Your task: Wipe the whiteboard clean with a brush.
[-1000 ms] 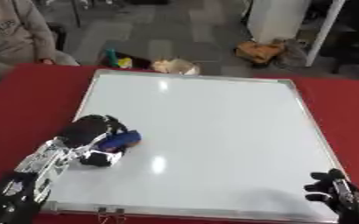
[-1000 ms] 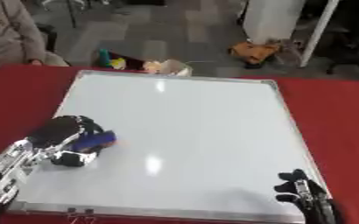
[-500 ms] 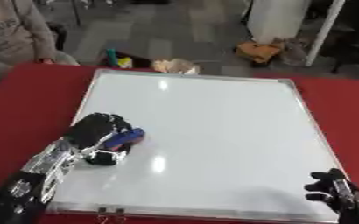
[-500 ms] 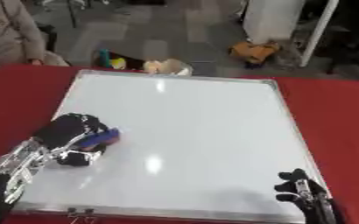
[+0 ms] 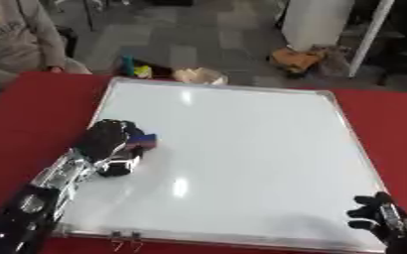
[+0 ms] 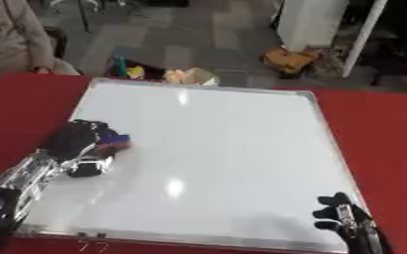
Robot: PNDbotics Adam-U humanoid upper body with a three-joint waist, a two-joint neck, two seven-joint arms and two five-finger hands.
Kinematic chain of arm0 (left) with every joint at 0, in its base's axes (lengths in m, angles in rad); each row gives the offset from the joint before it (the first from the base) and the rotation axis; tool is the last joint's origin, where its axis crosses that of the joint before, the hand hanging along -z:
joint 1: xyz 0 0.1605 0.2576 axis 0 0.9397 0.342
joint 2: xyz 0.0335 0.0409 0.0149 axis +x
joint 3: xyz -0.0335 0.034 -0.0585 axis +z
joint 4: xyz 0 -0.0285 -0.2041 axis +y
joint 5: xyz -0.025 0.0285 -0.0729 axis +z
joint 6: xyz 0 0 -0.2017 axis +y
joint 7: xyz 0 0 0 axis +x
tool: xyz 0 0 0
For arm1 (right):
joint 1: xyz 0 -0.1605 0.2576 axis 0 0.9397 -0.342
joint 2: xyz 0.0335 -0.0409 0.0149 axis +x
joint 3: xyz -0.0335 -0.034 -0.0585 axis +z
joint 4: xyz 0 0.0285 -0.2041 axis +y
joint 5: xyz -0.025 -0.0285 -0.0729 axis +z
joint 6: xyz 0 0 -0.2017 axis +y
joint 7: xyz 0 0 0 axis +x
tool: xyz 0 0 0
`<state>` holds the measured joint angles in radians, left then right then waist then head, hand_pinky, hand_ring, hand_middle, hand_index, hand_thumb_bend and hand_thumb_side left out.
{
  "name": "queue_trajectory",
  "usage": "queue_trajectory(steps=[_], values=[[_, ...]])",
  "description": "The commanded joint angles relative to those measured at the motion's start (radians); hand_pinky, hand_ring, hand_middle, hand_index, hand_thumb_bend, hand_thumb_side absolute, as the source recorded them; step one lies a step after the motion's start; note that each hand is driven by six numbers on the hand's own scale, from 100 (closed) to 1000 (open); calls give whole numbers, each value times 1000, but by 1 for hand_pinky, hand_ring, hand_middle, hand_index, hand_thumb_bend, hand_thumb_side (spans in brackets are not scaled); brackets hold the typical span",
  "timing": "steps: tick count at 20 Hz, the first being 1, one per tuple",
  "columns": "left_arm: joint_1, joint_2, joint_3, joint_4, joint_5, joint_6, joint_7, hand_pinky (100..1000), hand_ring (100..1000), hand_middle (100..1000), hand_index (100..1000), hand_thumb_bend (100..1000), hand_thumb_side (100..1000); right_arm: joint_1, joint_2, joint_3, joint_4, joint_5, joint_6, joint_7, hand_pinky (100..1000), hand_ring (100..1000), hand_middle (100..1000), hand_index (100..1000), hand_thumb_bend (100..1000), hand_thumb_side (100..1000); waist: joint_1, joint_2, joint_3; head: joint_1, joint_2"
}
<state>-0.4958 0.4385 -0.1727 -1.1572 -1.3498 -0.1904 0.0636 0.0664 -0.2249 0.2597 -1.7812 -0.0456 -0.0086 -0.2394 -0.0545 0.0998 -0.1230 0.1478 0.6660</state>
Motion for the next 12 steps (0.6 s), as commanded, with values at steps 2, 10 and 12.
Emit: queue_trajectory(steps=[2,10,12], values=[[15,22,15,116,-65,16,12,570,532,558,753,537,223,-5,-10,-4,-18,3,0,-1,600,635,480,682,100,881,-4,4,1,4,-6],[1,30,47,173,-96,48,41,571,534,559,749,554,208,-4,-9,-5,-17,3,0,-2,600,635,480,682,100,881,-3,3,-1,7,-6],[-1,32,54,177,-96,55,46,571,533,559,748,553,204,-4,-9,-5,-17,3,-1,-2,600,635,480,682,100,881,-2,3,-1,8,-7]])
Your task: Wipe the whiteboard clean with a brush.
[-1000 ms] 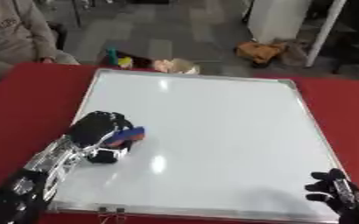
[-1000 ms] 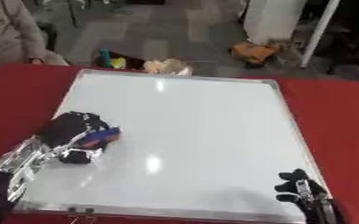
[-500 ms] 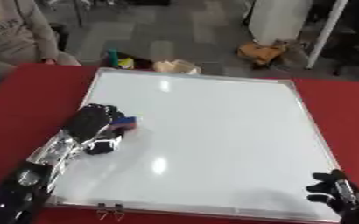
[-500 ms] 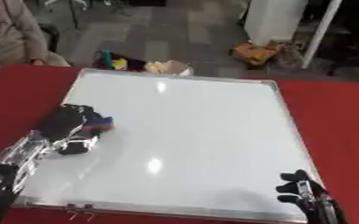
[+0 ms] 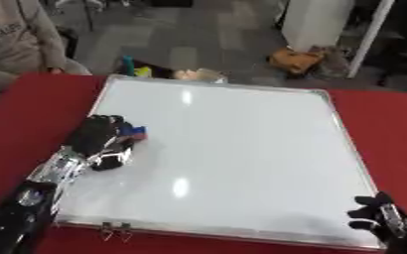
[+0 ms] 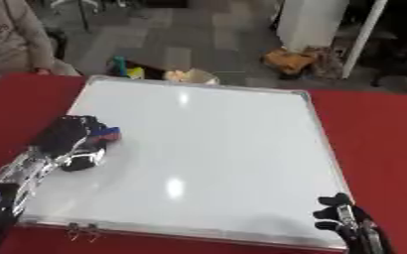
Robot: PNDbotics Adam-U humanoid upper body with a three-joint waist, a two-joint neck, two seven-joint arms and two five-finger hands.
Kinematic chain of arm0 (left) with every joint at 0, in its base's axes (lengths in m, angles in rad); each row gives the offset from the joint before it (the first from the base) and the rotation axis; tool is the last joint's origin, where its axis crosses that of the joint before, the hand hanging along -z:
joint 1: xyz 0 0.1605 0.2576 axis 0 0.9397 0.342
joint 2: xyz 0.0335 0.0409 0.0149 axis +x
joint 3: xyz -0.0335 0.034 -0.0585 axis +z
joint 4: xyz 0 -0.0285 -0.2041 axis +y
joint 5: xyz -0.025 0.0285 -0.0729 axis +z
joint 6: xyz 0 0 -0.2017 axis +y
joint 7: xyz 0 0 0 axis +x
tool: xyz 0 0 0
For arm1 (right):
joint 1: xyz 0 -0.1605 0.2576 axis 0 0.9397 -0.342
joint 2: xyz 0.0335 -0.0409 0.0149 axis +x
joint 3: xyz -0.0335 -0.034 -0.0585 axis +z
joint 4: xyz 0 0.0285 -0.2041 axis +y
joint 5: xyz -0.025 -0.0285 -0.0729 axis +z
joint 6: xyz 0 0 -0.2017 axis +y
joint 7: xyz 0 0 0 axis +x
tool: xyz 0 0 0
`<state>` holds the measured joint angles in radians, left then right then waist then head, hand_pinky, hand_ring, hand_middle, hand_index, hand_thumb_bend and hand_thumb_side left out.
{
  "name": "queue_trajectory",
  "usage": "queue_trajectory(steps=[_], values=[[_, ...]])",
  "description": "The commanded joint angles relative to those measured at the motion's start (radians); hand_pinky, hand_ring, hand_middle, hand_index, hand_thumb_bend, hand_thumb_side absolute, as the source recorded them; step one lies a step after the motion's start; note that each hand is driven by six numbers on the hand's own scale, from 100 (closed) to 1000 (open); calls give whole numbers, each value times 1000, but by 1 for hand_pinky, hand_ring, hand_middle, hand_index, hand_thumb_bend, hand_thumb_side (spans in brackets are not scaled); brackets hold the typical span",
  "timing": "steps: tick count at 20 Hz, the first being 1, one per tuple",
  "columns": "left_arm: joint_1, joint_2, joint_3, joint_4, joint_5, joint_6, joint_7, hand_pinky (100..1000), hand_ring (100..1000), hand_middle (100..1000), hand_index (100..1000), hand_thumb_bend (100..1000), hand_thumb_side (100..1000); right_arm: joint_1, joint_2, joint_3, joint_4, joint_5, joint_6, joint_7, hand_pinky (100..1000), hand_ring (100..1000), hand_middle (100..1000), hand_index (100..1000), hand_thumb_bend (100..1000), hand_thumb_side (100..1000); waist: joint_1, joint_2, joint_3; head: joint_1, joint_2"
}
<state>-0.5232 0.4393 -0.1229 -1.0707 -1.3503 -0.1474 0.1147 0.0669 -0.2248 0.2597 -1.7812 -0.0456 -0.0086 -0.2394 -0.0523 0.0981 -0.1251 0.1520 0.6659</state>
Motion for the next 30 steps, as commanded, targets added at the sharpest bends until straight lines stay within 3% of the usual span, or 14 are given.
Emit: queue_trajectory(steps=[1,13,30], values=[[26,33,7,91,-95,16,-2,570,533,559,748,553,200,-5,-9,-5,-16,3,-1,-2,600,635,480,682,100,881,-5,5,1,4,-7],[33,51,40,74,-66,83,24,566,530,558,743,537,163,-3,-10,-7,-16,3,-1,-4,600,635,480,682,100,881,-4,4,2,12,-9],[60,67,60,85,-58,109,11,567,532,559,742,519,155,-4,-9,-7,-15,3,-1,-5,600,635,480,682,100,882,-2,5,4,24,-9]])
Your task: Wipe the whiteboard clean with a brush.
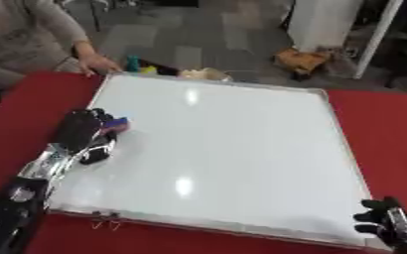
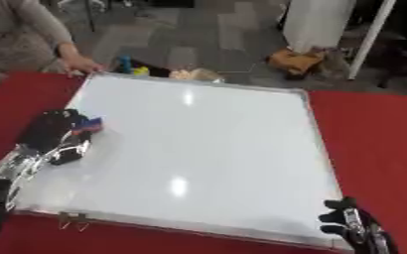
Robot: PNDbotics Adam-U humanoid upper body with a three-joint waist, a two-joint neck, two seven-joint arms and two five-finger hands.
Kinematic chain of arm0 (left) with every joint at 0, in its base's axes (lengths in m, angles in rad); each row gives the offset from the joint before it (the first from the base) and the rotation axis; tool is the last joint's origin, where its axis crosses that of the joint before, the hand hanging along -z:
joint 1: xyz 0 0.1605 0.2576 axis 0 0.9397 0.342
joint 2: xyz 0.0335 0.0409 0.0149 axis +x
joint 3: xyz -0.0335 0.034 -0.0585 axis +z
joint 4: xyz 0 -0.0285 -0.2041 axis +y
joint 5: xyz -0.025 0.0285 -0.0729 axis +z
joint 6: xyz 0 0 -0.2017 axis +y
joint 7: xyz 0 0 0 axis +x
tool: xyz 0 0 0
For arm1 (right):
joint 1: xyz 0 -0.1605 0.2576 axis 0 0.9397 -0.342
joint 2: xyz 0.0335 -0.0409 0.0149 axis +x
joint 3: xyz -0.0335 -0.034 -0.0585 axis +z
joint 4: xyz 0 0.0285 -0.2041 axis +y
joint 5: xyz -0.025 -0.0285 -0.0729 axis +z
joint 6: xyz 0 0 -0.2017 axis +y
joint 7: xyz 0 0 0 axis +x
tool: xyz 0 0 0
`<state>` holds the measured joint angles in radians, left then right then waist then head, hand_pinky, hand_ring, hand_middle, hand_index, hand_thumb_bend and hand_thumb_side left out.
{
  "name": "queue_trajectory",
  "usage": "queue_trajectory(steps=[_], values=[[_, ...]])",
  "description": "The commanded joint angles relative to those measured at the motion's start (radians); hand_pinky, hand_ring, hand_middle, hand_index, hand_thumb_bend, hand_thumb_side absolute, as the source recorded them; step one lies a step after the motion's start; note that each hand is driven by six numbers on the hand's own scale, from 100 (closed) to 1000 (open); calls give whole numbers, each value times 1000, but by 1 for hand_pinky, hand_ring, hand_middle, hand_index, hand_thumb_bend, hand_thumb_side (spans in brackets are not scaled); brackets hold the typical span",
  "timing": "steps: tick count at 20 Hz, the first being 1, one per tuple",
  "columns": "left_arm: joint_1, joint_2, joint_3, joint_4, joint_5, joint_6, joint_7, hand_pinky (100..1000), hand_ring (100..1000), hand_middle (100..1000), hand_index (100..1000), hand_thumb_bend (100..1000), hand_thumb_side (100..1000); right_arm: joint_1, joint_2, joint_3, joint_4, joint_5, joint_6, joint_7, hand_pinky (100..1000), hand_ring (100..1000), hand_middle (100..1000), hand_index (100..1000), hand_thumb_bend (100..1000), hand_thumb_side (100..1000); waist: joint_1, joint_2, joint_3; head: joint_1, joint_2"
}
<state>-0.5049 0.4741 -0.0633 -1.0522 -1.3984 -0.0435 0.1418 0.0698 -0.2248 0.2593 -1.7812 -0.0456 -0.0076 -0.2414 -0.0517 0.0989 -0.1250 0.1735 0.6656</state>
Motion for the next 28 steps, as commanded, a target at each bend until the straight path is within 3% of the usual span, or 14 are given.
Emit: queue_trajectory(steps=[1,14,22,28], values=[[45,30,-5,63,-9,-1,-17,567,532,559,743,517,158,-8,-9,-7,-14,4,-2,-3,600,635,480,682,100,882,-3,4,4,3,-9],[105,-3,-104,-64,81,-146,-107,571,534,563,773,408,305,-11,-11,-4,-13,3,-2,-1,599,634,480,682,100,883,-1,6,0,17,-10],[125,-4,-159,-188,195,-216,-201,575,530,561,794,464,590,-13,-12,-3,-14,2,-2,0,599,634,480,682,100,883,1,5,-3,27,-12],[125,-1,-196,-266,248,-248,-260,577,532,563,795,530,721,-14,-12,-2,-13,1,-2,1,599,634,479,682,100,882,2,5,-7,33,-13]])
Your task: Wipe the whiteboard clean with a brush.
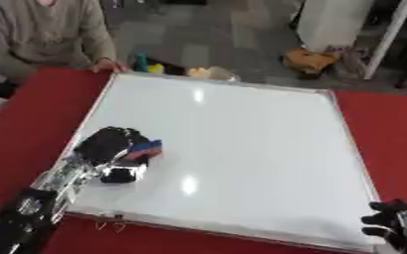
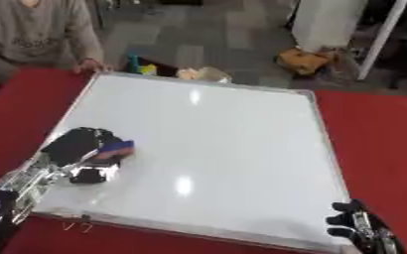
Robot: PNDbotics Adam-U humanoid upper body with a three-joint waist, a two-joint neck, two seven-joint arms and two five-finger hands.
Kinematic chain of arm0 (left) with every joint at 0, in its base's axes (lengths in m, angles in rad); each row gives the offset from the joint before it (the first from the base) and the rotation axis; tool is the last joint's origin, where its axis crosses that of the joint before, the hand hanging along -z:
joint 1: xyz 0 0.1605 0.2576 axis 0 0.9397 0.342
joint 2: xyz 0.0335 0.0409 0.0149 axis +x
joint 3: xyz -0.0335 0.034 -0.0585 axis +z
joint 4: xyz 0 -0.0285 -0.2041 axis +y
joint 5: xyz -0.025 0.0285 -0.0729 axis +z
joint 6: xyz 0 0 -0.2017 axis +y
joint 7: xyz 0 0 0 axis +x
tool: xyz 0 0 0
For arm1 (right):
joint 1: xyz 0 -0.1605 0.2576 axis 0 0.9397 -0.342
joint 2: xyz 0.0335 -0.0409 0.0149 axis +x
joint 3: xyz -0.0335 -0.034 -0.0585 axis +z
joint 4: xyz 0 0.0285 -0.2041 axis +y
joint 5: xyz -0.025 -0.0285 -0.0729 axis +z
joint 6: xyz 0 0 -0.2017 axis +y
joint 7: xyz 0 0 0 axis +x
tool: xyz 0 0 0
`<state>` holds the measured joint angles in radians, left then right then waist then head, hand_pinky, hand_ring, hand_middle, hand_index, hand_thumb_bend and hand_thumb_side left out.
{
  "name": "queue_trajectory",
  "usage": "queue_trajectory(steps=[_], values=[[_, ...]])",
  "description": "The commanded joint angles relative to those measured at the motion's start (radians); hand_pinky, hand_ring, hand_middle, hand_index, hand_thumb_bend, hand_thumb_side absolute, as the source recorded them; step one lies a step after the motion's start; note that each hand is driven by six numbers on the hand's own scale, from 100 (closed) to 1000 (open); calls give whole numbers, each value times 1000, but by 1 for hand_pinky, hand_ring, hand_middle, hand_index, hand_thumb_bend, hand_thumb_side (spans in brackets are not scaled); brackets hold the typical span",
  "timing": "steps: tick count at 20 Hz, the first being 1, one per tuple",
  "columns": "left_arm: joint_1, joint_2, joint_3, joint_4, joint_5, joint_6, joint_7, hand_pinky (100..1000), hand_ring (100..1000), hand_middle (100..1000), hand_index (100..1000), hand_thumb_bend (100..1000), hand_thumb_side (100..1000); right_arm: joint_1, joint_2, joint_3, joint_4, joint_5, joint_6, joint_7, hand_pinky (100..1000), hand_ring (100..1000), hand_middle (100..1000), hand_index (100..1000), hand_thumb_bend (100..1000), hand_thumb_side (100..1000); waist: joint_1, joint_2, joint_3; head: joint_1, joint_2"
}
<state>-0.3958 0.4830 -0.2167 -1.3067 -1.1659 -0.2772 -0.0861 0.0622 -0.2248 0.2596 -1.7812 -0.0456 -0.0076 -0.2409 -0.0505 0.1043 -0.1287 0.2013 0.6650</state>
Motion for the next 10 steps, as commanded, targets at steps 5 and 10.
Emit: queue_trajectory(steps=[5,10], values=[[11,-10,-50,-39,21,-17,-44,577,531,564,794,549,740,-6,-12,-3,-13,2,-2,0,599,634,479,682,100,883,0,0,-5,10,-13],[5,-10,-34,-29,10,5,-29,581,535,568,791,552,740,-6,-12,-3,-13,1,-2,0,599,634,479,682,100,883,0,1,-5,11,-13]])
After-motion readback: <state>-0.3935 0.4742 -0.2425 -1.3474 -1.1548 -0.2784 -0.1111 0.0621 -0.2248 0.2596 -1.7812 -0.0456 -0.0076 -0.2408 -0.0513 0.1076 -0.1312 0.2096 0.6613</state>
